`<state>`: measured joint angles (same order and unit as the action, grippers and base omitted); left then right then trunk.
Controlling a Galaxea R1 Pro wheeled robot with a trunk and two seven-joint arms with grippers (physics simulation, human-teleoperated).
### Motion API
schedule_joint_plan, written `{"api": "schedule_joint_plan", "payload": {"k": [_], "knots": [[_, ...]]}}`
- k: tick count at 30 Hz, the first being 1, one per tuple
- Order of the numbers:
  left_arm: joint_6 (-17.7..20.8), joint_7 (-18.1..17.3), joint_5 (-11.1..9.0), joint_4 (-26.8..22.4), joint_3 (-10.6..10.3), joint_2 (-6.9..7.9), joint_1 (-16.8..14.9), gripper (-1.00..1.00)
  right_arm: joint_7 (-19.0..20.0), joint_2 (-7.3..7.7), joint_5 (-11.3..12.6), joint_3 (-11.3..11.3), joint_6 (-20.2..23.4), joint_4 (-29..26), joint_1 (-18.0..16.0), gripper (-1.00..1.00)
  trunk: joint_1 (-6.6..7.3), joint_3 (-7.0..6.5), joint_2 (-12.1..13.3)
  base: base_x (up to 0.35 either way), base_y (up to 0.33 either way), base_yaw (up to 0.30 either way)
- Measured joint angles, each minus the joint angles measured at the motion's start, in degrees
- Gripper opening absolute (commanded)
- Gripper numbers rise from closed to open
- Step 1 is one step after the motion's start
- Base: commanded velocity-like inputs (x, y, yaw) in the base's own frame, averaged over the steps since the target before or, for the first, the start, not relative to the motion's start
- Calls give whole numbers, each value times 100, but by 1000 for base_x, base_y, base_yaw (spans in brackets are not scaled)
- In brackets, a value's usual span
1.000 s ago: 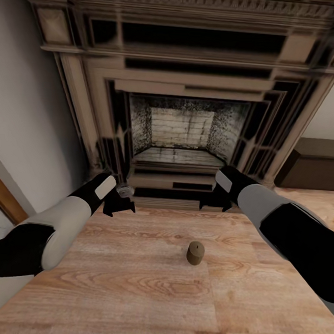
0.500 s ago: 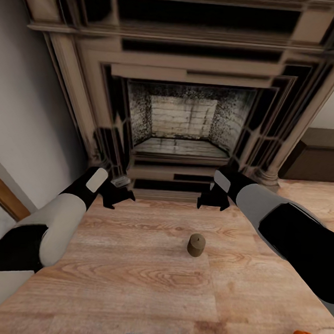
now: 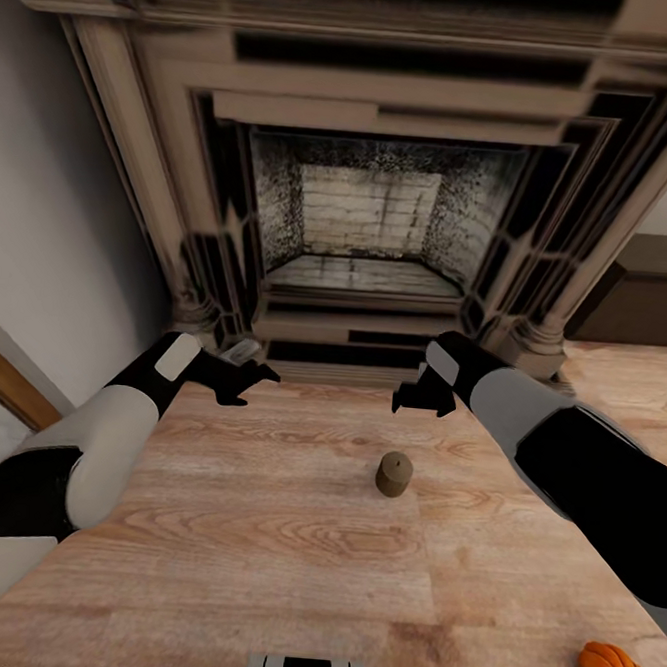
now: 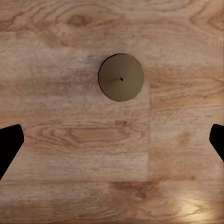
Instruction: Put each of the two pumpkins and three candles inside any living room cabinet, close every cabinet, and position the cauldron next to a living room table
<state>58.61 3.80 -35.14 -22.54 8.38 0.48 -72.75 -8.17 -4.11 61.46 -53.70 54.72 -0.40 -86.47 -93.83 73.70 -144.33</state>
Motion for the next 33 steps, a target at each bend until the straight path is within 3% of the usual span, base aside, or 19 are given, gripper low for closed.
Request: {"api": "schedule_joint_plan", "payload": {"k": [10, 20, 33], "knots": [[0, -988, -94, -4, -76, 442, 1, 100, 2, -2, -2, 8, -310, -83, 0, 100, -26, 222, -13, 0, 0, 0], [0, -1144, -104, -4, -456, 487, 1, 100, 0, -2, -3, 9, -353, -100, 0, 100, -52, 443, -27, 0, 0, 0], [1, -1153, -108, -4, -494, 483, 0, 100, 0, 24, -18, 33, -363, -133, 0, 100, -85, 732, -44, 0, 0, 0]]}}
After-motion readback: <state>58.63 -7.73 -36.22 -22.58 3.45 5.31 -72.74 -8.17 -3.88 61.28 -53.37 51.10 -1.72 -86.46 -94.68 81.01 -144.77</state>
